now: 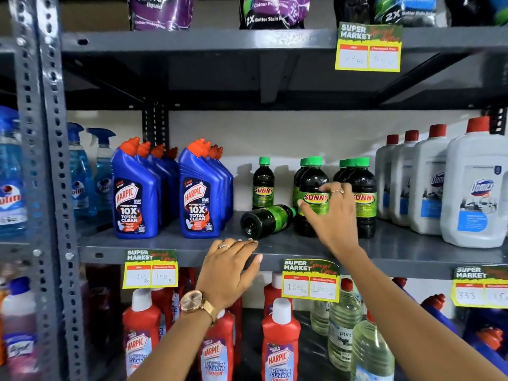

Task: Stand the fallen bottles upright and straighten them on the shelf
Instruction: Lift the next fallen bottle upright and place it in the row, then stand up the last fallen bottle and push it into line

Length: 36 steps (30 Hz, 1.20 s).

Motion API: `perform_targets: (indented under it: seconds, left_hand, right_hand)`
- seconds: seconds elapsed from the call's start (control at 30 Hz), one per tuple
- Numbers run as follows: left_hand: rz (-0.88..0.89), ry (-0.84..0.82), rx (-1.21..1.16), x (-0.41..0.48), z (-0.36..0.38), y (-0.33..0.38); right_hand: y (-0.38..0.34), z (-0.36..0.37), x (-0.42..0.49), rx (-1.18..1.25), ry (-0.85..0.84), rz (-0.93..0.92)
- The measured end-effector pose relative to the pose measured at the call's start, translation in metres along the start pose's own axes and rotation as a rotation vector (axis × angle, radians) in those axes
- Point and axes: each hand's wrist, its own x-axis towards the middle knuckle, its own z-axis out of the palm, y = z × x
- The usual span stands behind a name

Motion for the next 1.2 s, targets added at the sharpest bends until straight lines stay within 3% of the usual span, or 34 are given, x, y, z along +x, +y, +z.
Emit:
perform_targets:
  seconds: [0.07,0.13,0.23,0.3,0.57,0.87,0.93,1.07,1.2]
  left_hand:
    - [0.039,-0.003,-0.016,0.005,-0.007,-0.012]
    - [0.033,0.028,-0.018,0.007,-0.008,-0.020]
    - [0.006,0.099,-0.009,0.001,-0.001,-0.024]
    - [-0.013,0.132,0.003,0.000,0.003,-0.023]
    - [-0.036,0.136,0.025,-0.002,0.004,-0.020]
    - [-0.006,0.045,0.001,-0.003,-0.007,-0.021]
    - [0.021,0.033,0.019,-0.003,-0.009,-0.024]
    - [0.025,0.005,0.029,-0.003,-0.011,-0.026]
    - [0.026,0.046,0.020,-0.004,-0.009,-0.025]
  right_hand:
    - [-0.020,0.002,-0.002,0.033,-0.132,-0.075]
    - [-0.041,0.014,0.000,0.070,-0.391,0.037]
    - [-0.056,0.039,0.012,0.210,-0.779,0.554]
    - [-0.058,0.053,0.019,0.309,-0.875,0.822]
    - [-0.053,0.090,0.025,0.306,-0.734,0.932]
    - [-0.049,0.079,-0.006,0.260,-0.315,0.579]
    - [-0.054,0.076,-0.007,0.248,-0.279,0.489]
    - [-0.057,0.079,-0.007,-0.022,-0.274,0.287]
    - [-0.055,0.086,-0.007,0.014,-0.350,0.234]
